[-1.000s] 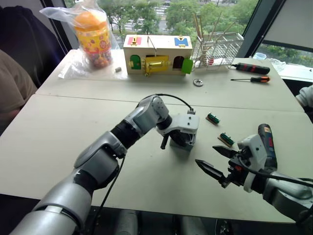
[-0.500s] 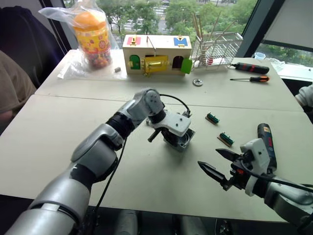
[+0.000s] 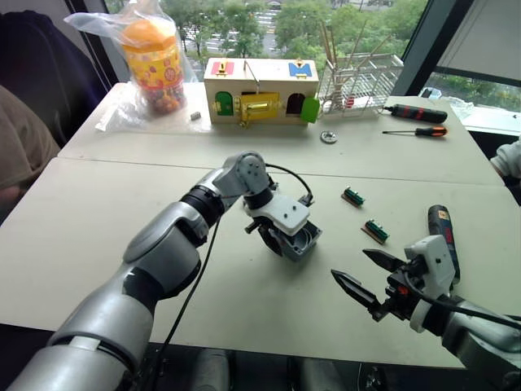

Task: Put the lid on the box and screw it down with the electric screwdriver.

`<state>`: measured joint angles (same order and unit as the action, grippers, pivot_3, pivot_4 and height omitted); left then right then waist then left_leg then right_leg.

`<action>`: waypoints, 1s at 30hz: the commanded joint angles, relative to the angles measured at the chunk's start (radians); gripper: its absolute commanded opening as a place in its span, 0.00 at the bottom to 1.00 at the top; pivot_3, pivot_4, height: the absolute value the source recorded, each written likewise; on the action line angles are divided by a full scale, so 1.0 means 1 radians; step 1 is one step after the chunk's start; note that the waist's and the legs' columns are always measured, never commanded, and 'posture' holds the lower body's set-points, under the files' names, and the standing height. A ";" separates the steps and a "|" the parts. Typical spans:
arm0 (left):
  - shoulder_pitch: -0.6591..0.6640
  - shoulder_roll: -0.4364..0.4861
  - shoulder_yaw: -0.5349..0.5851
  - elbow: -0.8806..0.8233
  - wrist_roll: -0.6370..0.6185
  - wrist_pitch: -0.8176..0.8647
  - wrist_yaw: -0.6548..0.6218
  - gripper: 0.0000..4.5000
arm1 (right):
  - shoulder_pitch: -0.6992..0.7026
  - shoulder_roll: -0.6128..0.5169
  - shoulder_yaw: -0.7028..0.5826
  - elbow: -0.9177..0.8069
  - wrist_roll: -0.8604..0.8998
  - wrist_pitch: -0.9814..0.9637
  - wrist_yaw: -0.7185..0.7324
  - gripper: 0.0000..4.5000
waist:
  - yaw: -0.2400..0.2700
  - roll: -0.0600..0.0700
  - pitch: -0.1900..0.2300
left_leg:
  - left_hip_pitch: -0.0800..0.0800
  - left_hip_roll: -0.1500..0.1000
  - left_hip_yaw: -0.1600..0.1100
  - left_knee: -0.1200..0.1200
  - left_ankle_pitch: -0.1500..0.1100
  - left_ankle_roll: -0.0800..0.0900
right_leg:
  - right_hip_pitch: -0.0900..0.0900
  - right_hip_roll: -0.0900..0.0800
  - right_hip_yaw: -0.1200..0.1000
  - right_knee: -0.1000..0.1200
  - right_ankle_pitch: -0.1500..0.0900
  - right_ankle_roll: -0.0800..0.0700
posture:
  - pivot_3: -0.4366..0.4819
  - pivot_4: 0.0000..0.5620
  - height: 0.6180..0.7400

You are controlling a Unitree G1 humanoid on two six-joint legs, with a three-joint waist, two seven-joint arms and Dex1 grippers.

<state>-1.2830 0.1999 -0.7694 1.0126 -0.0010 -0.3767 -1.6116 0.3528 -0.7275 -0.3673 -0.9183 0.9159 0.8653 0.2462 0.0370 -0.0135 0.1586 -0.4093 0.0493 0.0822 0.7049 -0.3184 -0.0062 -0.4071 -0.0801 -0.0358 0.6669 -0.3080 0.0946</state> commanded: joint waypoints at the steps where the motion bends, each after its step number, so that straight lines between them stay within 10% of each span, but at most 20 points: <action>1: -0.069 0.030 0.056 -0.022 -0.049 0.047 -0.003 0.60 | -0.033 -0.031 -0.021 -0.011 0.011 -0.008 0.025 1.00 | 0.000 0.000 0.000 | 0.000 0.000 0.000 0.000 0.000 0.000 | 0.000 0.000 0.000 0.000 0.000 0.000 | 0.48 0.27 0.74; 7: -0.113 0.189 0.238 -0.176 -0.176 0.381 -0.003 0.60 | -0.166 -0.118 -0.073 0.037 0.128 0.016 0.069 1.00 | -0.013 0.000 0.000 | 0.000 0.000 -0.001 0.001 0.000 0.000 | 0.000 0.000 0.000 0.001 0.000 0.000 | 0.48 0.27 0.74; 16: -0.212 0.156 0.389 -0.057 -0.031 1.262 0.562 0.60 | -0.574 -0.229 0.149 0.233 0.034 -0.001 0.201 1.00 | -0.026 -0.001 0.001 | -0.001 0.000 -0.003 0.004 -0.001 0.002 | 0.002 0.000 -0.001 0.001 0.000 0.003 | 0.48 0.27 0.74; 30: -0.216 0.002 0.501 0.229 0.037 1.256 0.830 0.60 | -0.596 -0.170 0.300 0.211 -0.195 -0.024 0.217 1.00 | -0.024 -0.001 0.001 | -0.017 -0.001 -0.001 0.014 0.002 -0.004 | -0.011 -0.003 -0.001 0.004 0.002 0.007 | 0.48 0.27 0.74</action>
<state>-1.4693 0.2070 -0.2798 1.2430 0.0150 0.9039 -0.7851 -0.2394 -0.9061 -0.0276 -0.6733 0.7295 0.8507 0.4705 0.0132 -0.0150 0.1598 -0.4262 0.0479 0.0812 0.7192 -0.3161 -0.0105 -0.4177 -0.0827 -0.0366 0.6712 -0.3059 0.1013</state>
